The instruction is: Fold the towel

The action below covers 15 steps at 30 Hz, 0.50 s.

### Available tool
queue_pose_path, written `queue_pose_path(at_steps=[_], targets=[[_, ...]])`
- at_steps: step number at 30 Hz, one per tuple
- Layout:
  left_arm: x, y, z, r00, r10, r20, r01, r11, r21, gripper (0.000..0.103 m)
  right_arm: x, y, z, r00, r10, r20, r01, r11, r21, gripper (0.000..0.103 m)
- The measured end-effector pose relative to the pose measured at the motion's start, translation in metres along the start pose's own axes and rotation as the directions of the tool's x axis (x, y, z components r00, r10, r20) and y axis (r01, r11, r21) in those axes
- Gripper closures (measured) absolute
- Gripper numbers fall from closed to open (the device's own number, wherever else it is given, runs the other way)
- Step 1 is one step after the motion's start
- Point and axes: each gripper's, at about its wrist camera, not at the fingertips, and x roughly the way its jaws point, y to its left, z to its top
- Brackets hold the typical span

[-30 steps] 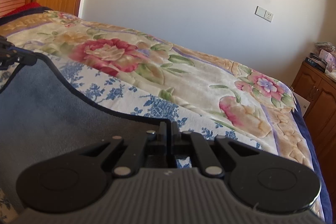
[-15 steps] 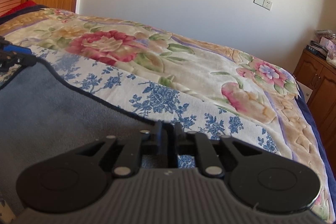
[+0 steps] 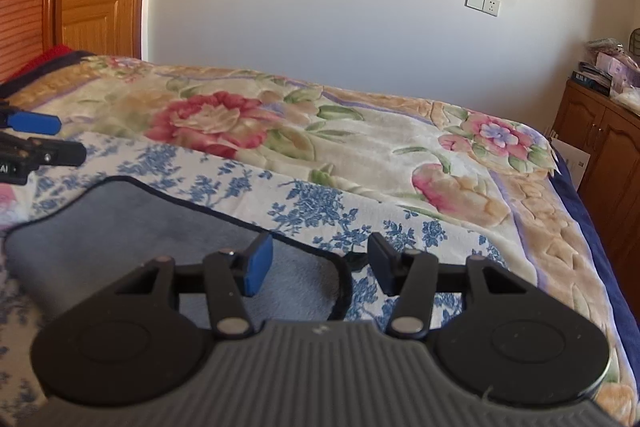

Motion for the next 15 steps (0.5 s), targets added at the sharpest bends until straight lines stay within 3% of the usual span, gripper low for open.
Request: queue_pose_path(at_steps=[15], targets=[[-0.088, -0.014, 0.020, 1.000, 0.003, 0.017, -0.004, 0.999, 0.041, 0.020, -0.066, 0.020, 0.008, 0.999, 0.025, 0.022, -0.027, 0.998, 0.061, 0.049]])
